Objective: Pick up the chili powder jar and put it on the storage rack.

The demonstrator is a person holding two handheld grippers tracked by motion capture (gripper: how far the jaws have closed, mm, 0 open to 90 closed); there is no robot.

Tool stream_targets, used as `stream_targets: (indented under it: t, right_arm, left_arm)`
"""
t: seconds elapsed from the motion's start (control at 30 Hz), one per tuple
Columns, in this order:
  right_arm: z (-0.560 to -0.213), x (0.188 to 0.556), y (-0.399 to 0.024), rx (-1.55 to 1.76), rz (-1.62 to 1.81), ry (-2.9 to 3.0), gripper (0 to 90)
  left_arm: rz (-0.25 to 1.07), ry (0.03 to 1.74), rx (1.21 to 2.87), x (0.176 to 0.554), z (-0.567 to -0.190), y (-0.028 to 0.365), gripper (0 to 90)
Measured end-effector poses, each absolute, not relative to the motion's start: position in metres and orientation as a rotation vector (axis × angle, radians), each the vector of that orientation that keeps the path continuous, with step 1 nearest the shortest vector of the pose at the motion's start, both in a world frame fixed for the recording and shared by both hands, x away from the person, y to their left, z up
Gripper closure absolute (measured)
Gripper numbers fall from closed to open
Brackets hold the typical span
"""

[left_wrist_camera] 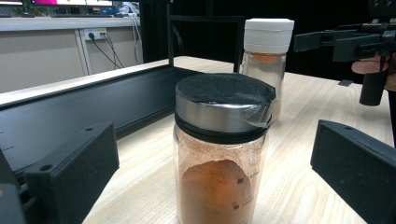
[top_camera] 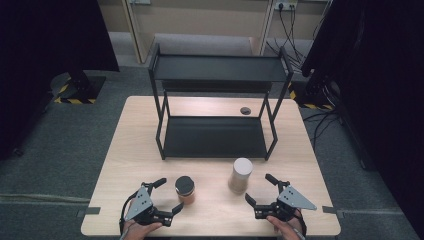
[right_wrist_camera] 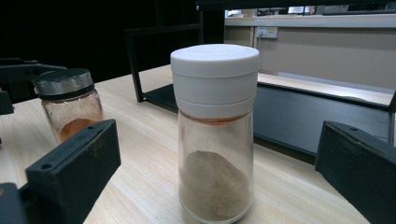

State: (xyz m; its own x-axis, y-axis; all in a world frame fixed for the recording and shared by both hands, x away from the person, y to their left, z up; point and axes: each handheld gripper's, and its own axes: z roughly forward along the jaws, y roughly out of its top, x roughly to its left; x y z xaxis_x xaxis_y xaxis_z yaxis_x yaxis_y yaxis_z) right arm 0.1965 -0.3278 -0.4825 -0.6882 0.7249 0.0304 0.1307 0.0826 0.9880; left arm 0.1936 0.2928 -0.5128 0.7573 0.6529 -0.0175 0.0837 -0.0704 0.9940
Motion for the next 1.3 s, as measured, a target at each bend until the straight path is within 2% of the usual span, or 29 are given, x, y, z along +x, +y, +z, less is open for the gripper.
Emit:
stream_targets:
  t: [1.3]
  right_arm:
    - [-0.4832, 0.1937, -0.3265, 0.854, 1.653, 1.882, 0.4]
  left_arm:
    - [0.531, 0.605, 1.581, 0.1908, -0.5127, 0.2912, 0.5]
